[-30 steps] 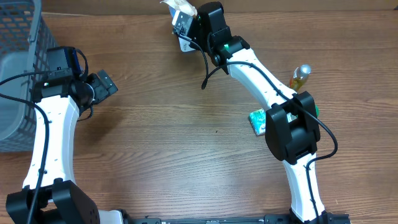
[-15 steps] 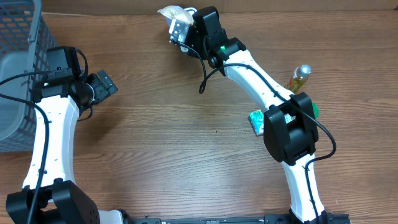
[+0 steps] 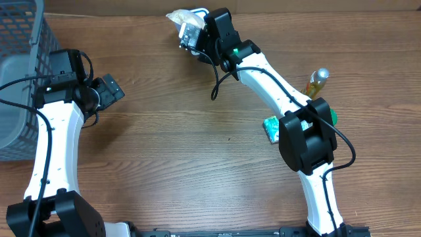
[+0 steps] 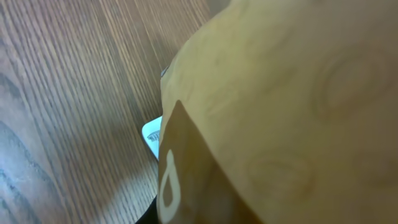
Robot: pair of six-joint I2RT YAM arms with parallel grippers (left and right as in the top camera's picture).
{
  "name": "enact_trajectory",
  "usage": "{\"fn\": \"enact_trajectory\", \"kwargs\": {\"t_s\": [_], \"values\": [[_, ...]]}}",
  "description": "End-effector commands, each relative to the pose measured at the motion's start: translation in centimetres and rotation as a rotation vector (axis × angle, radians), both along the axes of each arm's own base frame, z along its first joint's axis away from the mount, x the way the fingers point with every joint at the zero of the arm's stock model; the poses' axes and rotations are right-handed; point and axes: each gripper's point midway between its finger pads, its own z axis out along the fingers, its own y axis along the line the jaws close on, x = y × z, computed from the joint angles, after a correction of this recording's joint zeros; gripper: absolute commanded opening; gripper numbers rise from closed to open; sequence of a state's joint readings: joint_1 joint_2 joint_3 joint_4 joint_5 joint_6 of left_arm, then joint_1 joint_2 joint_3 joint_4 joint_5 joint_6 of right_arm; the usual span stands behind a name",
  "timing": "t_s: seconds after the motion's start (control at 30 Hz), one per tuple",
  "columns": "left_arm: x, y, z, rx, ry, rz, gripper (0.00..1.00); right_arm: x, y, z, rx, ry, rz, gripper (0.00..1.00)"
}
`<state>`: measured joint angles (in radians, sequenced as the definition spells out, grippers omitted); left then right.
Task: Scan the item barcode
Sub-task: 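Hold the brown snack bag in front of the white scanner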
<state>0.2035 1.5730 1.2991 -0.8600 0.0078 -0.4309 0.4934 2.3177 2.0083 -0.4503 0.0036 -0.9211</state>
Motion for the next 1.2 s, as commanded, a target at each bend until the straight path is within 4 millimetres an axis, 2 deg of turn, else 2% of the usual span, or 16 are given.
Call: {"fn": "enact_trajectory", "kwargs": {"t_s": [0.0,1.17], "values": [[0.09,-0.10,1.07,0.010,-0.030,-0.017,0.99,-0.29,0.51,0.49,0.016,0.006,0.012,0.09],[0.09,-0.10,1.07,0.010,-0.030,-0.017,0.99,-0.08,1.11,1.10,0.030,-0.021,0.019,0.06]]}}
